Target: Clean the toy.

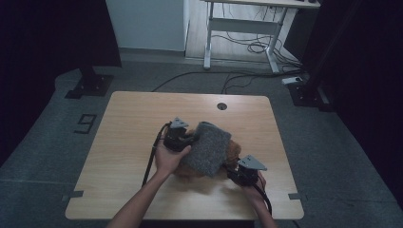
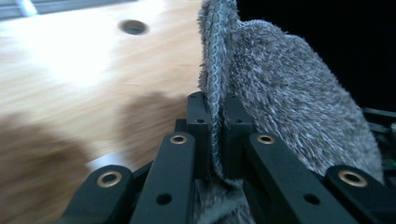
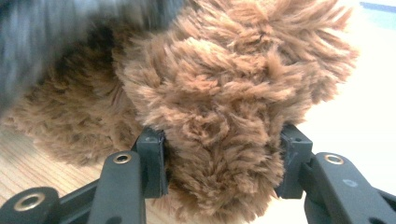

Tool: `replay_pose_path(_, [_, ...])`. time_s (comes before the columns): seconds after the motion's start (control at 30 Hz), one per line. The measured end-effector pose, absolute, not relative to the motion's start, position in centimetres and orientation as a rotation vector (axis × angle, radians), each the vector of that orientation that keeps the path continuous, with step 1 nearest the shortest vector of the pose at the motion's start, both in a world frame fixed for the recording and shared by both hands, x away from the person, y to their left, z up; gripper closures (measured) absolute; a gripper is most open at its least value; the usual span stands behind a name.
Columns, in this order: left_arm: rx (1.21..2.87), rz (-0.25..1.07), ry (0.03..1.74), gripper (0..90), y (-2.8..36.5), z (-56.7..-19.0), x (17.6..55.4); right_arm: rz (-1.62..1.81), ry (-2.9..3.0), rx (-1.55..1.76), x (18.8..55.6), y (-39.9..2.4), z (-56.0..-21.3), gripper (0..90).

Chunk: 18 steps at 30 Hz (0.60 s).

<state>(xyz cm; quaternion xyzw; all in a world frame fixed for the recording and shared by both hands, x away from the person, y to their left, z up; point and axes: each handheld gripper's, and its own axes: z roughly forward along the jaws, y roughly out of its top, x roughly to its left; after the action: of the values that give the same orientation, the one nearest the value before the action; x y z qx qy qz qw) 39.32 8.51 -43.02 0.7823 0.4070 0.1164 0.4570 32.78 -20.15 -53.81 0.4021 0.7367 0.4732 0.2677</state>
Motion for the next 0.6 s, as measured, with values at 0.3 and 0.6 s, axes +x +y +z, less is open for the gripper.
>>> replay_pose_path(0.3, [1.947,0.288,1.157,83.9,14.8,-46.3,40.4,1.278,1.983,1.089,32.8,-20.1,-53.8,49.4])
replay_pose_path(0.6, [1.939,0.286,1.138,84.0,14.3,-45.5,40.7,1.270,1.986,1.088,32.7,-20.1,-53.9,50.3])
